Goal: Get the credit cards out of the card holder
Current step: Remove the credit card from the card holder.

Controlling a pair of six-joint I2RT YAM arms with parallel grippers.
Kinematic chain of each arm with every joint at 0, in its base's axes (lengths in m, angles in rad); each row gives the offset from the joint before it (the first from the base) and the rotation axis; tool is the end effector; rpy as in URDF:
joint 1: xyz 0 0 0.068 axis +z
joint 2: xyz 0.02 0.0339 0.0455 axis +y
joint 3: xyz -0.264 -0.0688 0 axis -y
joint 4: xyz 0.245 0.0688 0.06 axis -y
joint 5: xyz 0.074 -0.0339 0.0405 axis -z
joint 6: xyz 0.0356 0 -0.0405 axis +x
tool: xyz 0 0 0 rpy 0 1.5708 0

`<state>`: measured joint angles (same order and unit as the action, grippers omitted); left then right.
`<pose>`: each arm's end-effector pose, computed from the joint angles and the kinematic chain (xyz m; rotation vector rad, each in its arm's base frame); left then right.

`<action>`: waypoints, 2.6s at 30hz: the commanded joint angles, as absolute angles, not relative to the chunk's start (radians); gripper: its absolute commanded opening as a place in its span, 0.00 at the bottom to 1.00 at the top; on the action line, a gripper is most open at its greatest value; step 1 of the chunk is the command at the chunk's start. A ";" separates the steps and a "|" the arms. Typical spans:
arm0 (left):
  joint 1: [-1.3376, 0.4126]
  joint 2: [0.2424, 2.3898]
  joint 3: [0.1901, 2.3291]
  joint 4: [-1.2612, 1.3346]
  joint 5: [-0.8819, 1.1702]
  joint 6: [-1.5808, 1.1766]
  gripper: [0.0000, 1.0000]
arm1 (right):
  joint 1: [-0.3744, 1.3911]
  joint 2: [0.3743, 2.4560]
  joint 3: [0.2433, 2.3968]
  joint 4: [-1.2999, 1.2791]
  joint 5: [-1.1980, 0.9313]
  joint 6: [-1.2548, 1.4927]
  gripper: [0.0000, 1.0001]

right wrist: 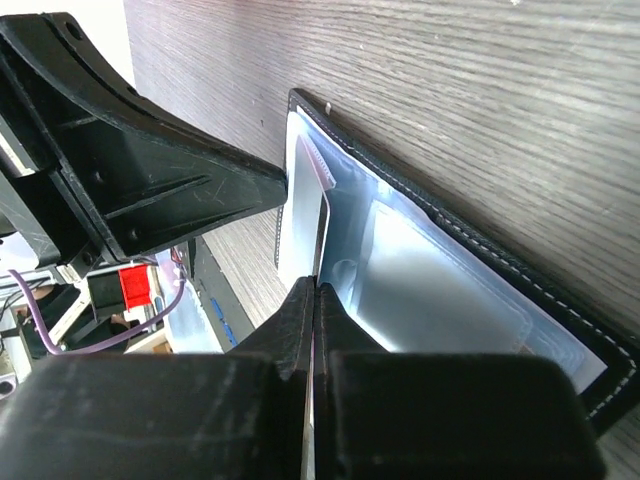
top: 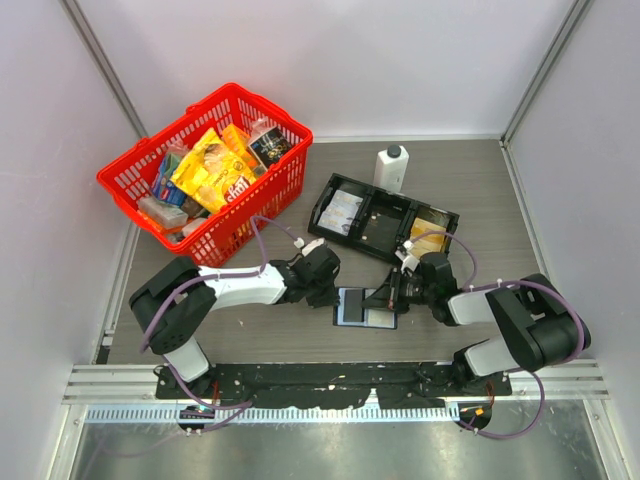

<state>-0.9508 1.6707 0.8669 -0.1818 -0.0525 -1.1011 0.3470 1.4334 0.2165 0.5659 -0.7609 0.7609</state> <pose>0.1875 -0.2594 0.1501 -0.2255 2.7089 -0.6633 0.1839 0.0926 0.1055 0.0274 2.4026 1.4158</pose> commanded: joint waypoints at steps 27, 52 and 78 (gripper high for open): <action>-0.989 1.637 0.972 -0.253 -0.069 -1.005 0.00 | 0.310 1.307 0.275 0.261 -0.663 0.623 0.01; -1.006 1.815 0.983 -0.259 -0.060 -1.026 0.00 | 0.311 1.348 0.249 0.396 -0.701 0.707 0.20; -0.982 1.767 0.928 -0.253 -0.084 -1.046 0.00 | 0.307 1.066 0.446 -0.250 -0.456 0.526 0.01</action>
